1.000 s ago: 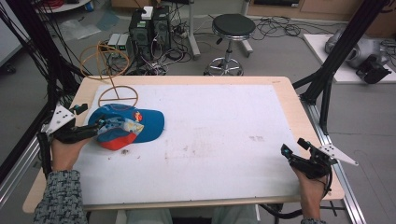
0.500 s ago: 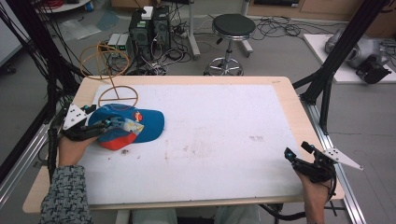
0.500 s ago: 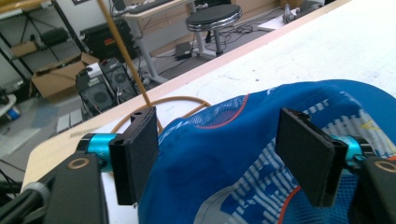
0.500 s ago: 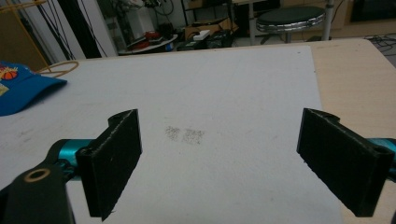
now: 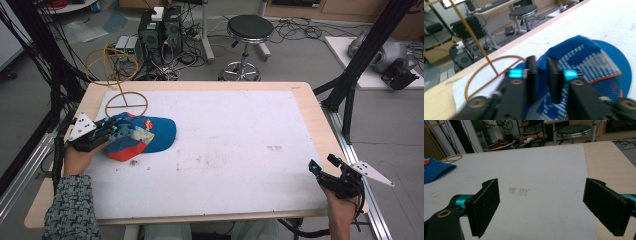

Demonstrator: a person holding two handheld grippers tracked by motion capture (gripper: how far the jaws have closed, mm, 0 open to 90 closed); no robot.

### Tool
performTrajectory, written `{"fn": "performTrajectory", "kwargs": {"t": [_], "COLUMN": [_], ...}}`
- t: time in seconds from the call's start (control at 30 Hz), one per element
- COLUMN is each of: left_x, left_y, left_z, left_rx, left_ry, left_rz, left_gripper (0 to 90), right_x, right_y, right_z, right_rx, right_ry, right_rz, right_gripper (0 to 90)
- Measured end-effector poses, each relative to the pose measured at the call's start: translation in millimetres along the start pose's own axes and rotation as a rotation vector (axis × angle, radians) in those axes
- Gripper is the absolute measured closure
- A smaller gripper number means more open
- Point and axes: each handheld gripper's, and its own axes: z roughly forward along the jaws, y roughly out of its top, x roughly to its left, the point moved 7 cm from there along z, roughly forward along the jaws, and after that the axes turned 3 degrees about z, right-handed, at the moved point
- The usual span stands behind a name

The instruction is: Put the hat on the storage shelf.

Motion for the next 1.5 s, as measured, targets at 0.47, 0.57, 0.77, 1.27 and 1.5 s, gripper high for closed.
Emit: {"fn": "performTrajectory", "kwargs": {"t": [0.47, 0.57, 0.77, 1.27, 1.5], "left_x": [-3.0, -2.2, -3.5, 8.6, 19.8], "left_y": [55.4, 66.2, 99.9, 167.0, 199.8], "left_z": [-7.9, -7.9, -8.4, -24.3, -35.2], "left_rx": [-0.083, -0.093, -0.121, -0.199, -0.255], "left_ry": [-0.112, -0.133, -0.209, -0.322, -0.328], "left_rz": [0.020, 0.031, 0.087, 0.152, 0.180], "left_gripper": [87.2, 87.3, 87.9, 88.0, 88.0], "right_x": [-9.3, -9.3, -10.7, -10.6, -8.3], "right_y": [1.1, 1.1, 0.3, 2.9, 2.8], "right_z": [-20.9, -21.5, -19.3, -17.5, -16.2], "right_rx": [-0.050, -0.050, -0.039, -0.059, -0.053], "right_ry": [-0.024, -0.025, -0.021, -0.022, -0.014], "right_rz": [0.046, 0.049, 0.047, 0.055, 0.035], "right_gripper": [13.1, 13.0, 13.1, 13.0, 13.0]}}
